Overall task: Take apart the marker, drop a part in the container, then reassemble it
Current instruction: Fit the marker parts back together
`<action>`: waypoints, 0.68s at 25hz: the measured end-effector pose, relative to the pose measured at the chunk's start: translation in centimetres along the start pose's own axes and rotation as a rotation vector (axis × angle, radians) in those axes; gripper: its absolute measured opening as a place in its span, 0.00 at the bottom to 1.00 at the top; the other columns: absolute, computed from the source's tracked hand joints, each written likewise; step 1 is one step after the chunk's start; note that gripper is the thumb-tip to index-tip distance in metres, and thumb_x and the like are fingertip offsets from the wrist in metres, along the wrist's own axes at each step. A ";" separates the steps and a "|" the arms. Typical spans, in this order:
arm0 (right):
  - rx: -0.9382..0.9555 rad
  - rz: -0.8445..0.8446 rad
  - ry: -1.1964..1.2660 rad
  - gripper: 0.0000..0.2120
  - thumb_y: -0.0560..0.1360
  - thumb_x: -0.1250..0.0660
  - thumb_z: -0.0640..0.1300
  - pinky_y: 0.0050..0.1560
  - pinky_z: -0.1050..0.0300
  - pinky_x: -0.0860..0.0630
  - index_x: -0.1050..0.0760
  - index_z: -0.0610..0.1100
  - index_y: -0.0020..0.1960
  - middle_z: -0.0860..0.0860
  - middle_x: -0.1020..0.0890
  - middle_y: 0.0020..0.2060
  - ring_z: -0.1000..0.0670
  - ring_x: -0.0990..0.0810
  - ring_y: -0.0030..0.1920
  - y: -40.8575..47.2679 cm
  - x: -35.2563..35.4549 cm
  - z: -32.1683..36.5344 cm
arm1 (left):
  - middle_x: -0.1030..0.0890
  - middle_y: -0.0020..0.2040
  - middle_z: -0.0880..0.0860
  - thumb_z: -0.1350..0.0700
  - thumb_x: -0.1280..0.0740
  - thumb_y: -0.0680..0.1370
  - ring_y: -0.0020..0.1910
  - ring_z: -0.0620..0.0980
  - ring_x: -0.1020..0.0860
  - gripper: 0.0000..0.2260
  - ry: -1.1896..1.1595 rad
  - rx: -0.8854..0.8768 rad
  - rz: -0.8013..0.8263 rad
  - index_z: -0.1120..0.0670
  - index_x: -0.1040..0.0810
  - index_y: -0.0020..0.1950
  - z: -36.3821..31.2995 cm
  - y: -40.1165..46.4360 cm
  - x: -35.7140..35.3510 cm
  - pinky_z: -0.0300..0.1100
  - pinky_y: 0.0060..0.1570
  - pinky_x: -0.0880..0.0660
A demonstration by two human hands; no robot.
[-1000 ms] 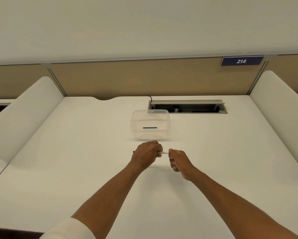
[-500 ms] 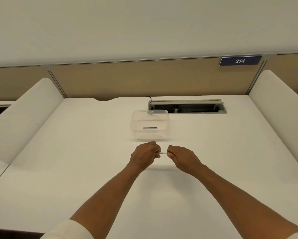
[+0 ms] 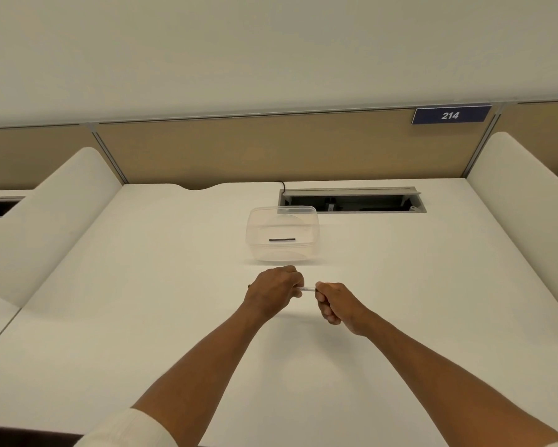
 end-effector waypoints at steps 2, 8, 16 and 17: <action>0.071 -0.045 -0.109 0.18 0.82 0.45 0.50 0.26 0.60 0.37 0.29 0.44 0.36 0.48 0.27 0.27 0.50 0.33 0.25 0.3 0.3 0.3 | 0.21 0.44 0.49 0.54 0.31 0.76 0.42 0.53 0.23 0.03 0.012 0.010 0.010 0.52 0.21 0.48 0.3 -0.1 -0.1 0.47 0.38 0.26; 0.449 -0.183 -0.713 0.08 0.80 0.40 0.49 0.36 0.54 0.31 0.30 0.49 0.42 0.55 0.26 0.32 0.53 0.30 0.34 -0.2 1.1 2.8 | 0.22 0.43 0.49 0.54 0.30 0.76 0.40 0.54 0.23 0.03 -0.001 0.028 0.010 0.52 0.21 0.48 0.4 -0.2 -0.3 0.48 0.38 0.25; 0.298 -0.205 -0.480 0.18 0.81 0.42 0.44 0.34 0.61 0.36 0.32 0.47 0.32 0.54 0.30 0.25 0.56 0.33 0.28 -0.1 1.0 2.0 | 0.21 0.43 0.51 0.56 0.31 0.76 0.41 0.54 0.23 0.03 0.029 -0.014 -0.026 0.54 0.21 0.48 -0.1 -0.2 0.0 0.45 0.35 0.30; 0.241 -0.220 -0.392 0.19 0.81 0.42 0.46 0.33 0.60 0.36 0.33 0.46 0.32 0.54 0.31 0.24 0.56 0.34 0.26 -0.1 0.9 1.6 | 0.21 0.43 0.51 0.56 0.31 0.76 0.41 0.54 0.23 0.02 0.031 -0.018 -0.029 0.54 0.21 0.48 -0.2 -0.1 0.1 0.45 0.35 0.30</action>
Point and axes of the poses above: each hand's wrist, its own y-axis towards the middle knuckle, its own x-axis out of the back of the hand, z = x × y, the point moved 8 cm from there along y, towards the middle knuckle
